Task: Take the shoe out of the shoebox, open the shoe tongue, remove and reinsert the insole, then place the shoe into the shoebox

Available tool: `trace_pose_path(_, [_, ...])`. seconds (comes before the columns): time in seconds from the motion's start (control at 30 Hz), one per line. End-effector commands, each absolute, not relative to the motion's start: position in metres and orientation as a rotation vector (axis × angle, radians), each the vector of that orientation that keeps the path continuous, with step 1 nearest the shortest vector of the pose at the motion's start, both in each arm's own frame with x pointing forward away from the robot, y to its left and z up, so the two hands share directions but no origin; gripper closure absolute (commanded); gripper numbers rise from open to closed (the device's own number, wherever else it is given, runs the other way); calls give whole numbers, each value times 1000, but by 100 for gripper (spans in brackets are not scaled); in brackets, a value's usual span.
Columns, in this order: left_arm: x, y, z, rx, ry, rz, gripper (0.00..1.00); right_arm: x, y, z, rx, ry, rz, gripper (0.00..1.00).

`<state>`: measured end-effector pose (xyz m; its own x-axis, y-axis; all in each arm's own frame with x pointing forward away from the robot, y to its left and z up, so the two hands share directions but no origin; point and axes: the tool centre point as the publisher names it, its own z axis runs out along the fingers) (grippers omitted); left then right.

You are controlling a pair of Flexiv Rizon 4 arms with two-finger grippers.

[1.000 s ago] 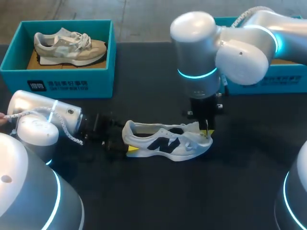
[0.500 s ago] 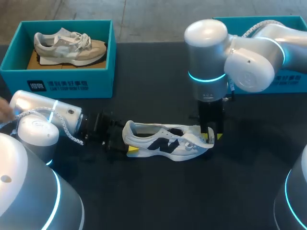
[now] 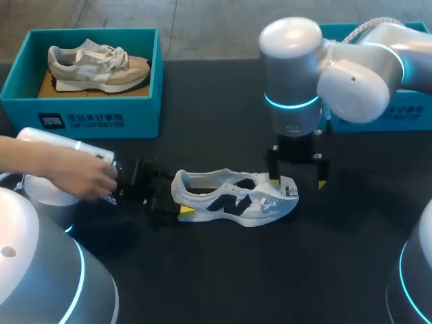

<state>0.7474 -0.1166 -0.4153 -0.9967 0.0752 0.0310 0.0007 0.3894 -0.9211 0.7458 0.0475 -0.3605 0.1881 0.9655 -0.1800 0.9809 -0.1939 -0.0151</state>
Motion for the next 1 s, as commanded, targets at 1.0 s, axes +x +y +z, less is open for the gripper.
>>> trace_pose_path(1.0, [747,-114,-418,-70,-2565,1696,100,776,113,-262,1026,2751,-67,0])
